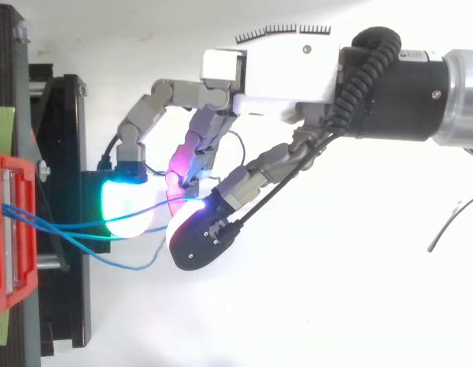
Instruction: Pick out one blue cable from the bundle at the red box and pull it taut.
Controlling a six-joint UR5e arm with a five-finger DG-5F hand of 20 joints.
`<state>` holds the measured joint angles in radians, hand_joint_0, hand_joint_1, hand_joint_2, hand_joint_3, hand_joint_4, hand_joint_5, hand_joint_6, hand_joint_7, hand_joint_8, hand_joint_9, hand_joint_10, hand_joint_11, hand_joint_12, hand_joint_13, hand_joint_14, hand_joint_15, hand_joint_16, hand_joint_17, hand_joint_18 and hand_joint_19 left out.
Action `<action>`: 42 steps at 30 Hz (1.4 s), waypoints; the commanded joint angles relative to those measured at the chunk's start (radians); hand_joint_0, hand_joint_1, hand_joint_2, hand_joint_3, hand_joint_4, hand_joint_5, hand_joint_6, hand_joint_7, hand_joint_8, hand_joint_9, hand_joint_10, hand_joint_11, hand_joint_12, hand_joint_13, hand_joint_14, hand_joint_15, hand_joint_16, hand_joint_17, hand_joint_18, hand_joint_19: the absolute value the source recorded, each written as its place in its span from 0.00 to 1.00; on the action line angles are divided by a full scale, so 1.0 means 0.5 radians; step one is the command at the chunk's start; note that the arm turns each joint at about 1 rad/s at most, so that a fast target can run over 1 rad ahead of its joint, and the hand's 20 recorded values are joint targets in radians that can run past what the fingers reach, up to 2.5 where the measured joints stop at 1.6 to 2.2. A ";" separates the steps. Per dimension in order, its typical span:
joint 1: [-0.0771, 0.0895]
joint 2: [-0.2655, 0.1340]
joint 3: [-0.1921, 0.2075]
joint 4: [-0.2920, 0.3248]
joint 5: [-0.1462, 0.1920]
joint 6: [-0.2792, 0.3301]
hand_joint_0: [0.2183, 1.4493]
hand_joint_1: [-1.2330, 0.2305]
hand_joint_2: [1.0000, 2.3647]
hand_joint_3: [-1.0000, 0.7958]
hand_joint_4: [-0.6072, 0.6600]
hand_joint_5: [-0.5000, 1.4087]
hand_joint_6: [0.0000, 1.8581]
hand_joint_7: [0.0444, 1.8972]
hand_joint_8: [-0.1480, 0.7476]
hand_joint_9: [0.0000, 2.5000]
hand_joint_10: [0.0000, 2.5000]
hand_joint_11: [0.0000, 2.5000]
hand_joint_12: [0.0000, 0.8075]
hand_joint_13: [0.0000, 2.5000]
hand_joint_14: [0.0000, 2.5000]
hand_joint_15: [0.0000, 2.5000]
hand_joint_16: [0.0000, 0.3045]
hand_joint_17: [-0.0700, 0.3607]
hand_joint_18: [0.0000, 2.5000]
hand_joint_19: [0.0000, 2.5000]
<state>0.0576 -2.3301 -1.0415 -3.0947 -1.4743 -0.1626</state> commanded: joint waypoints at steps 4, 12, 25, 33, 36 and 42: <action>0.001 0.000 0.000 -0.005 0.000 0.000 0.39 0.21 0.00 0.28 0.33 0.18 0.52 0.33 0.35 0.47 0.01 0.32 0.37 0.39 0.01 0.23 0.13 0.37 0.35 0.25; 0.001 0.000 0.000 -0.005 0.000 0.000 0.25 0.29 0.00 0.28 0.39 0.19 0.50 0.30 0.40 0.49 0.01 0.32 0.40 0.40 0.01 0.24 0.15 0.40 0.36 0.26; 0.001 0.000 0.003 -0.005 0.000 0.000 0.26 0.36 0.00 0.28 0.38 0.20 0.47 0.34 0.41 0.53 0.01 0.31 0.40 0.42 0.01 0.23 0.15 0.40 0.38 0.27; 0.005 0.000 0.000 -0.005 0.000 0.000 0.27 0.39 0.00 0.28 0.36 0.21 0.47 0.36 0.41 0.55 0.01 0.31 0.40 0.43 0.01 0.24 0.15 0.40 0.39 0.27; 0.005 0.003 0.000 -0.005 0.000 0.000 0.23 0.39 0.00 0.28 0.37 0.21 0.46 0.36 0.42 0.55 0.01 0.31 0.41 0.44 0.01 0.24 0.16 0.41 0.40 0.27; 0.005 0.000 0.003 -0.011 -0.030 0.012 0.21 0.36 0.00 0.28 0.38 0.21 0.46 0.36 0.44 0.55 0.01 0.31 0.42 0.44 0.01 0.23 0.16 0.42 0.41 0.27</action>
<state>0.0600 -2.3300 -1.0405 -3.0977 -1.4821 -0.1607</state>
